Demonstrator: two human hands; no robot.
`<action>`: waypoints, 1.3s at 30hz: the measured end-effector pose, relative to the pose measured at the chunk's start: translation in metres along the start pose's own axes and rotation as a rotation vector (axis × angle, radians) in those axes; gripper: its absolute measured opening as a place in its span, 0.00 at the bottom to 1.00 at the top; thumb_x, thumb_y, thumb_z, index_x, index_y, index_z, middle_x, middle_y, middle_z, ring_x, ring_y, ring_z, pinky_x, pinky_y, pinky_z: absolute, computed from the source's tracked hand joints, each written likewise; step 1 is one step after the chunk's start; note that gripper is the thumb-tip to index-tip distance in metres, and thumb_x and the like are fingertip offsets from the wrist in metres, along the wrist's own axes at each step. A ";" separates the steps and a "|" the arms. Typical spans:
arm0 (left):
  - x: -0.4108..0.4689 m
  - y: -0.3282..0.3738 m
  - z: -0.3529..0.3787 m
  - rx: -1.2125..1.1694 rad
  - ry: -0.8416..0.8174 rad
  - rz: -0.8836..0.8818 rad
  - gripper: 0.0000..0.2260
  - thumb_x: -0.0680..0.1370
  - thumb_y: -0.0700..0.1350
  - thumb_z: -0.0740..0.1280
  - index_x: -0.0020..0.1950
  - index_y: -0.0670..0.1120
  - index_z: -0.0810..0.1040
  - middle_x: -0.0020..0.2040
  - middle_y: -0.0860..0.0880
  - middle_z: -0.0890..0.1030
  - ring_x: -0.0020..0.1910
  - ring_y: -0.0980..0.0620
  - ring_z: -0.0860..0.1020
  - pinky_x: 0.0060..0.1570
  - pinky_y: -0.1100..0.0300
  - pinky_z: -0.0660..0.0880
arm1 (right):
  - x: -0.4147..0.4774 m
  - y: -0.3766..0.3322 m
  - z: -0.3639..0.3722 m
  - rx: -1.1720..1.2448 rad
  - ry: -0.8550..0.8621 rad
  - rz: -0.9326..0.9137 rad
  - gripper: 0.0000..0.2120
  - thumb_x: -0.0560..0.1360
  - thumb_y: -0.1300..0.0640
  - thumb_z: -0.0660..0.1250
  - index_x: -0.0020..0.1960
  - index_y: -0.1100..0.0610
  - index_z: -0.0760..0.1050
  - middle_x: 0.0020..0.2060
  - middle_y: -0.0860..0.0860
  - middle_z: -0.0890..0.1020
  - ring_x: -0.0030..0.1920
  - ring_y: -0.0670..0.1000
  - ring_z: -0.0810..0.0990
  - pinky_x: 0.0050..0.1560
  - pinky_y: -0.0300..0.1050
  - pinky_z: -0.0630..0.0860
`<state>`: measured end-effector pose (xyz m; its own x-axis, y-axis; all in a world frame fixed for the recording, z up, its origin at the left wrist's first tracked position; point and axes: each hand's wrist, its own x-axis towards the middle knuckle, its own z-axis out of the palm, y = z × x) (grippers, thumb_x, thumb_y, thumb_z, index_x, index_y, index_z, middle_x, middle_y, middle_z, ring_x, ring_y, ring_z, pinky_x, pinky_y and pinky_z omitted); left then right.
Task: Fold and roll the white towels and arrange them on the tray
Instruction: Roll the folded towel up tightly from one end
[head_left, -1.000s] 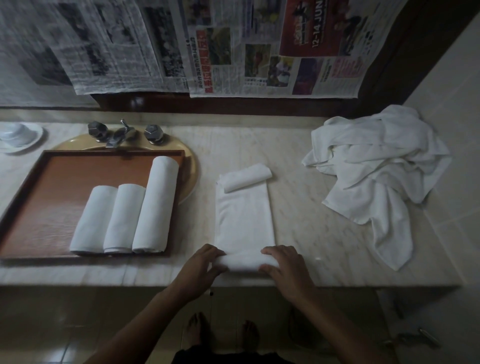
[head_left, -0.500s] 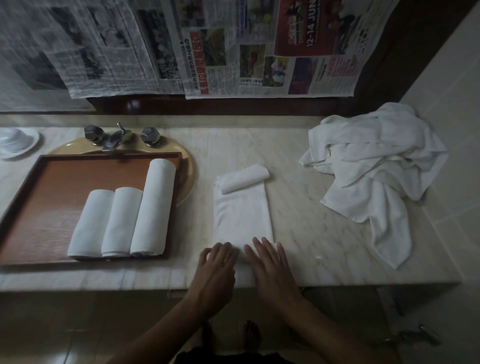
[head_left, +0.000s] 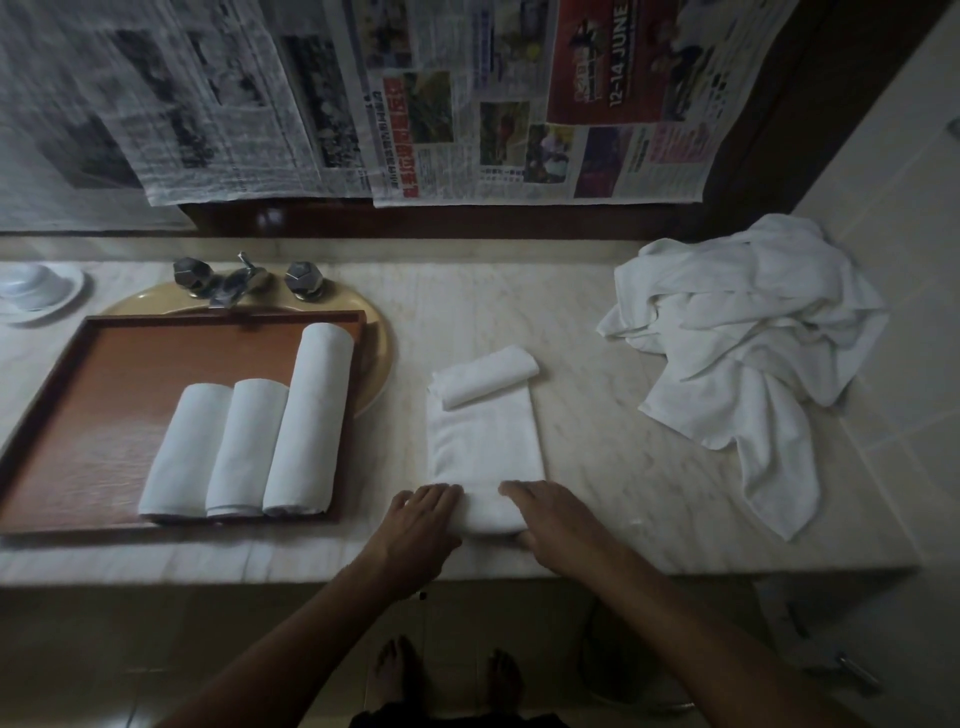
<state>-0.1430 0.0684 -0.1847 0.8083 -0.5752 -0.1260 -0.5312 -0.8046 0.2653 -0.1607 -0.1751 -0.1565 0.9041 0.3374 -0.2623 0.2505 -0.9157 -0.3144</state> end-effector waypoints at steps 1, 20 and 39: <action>-0.009 0.000 -0.001 -0.029 -0.004 0.014 0.29 0.78 0.54 0.70 0.76 0.46 0.66 0.73 0.48 0.73 0.70 0.46 0.74 0.67 0.47 0.71 | -0.007 -0.001 -0.003 0.035 -0.037 0.031 0.30 0.78 0.49 0.71 0.76 0.49 0.63 0.70 0.54 0.74 0.67 0.55 0.74 0.66 0.49 0.71; -0.026 -0.004 -0.017 -0.453 -0.083 -0.207 0.34 0.72 0.70 0.59 0.68 0.49 0.78 0.58 0.55 0.74 0.57 0.54 0.72 0.56 0.60 0.70 | -0.036 -0.026 0.028 0.053 0.359 -0.014 0.16 0.79 0.54 0.68 0.66 0.49 0.80 0.60 0.49 0.81 0.59 0.53 0.77 0.60 0.52 0.75; 0.005 0.040 0.003 0.102 -0.050 -0.095 0.35 0.72 0.46 0.66 0.77 0.45 0.59 0.76 0.42 0.67 0.76 0.39 0.65 0.79 0.40 0.56 | 0.090 0.002 -0.042 0.269 0.307 0.054 0.15 0.84 0.54 0.64 0.69 0.56 0.78 0.66 0.53 0.80 0.69 0.55 0.74 0.70 0.46 0.67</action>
<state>-0.1615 0.0330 -0.1777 0.8436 -0.5005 -0.1944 -0.4782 -0.8650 0.1521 -0.0643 -0.1554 -0.1422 0.9850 0.1718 -0.0137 0.1366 -0.8266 -0.5459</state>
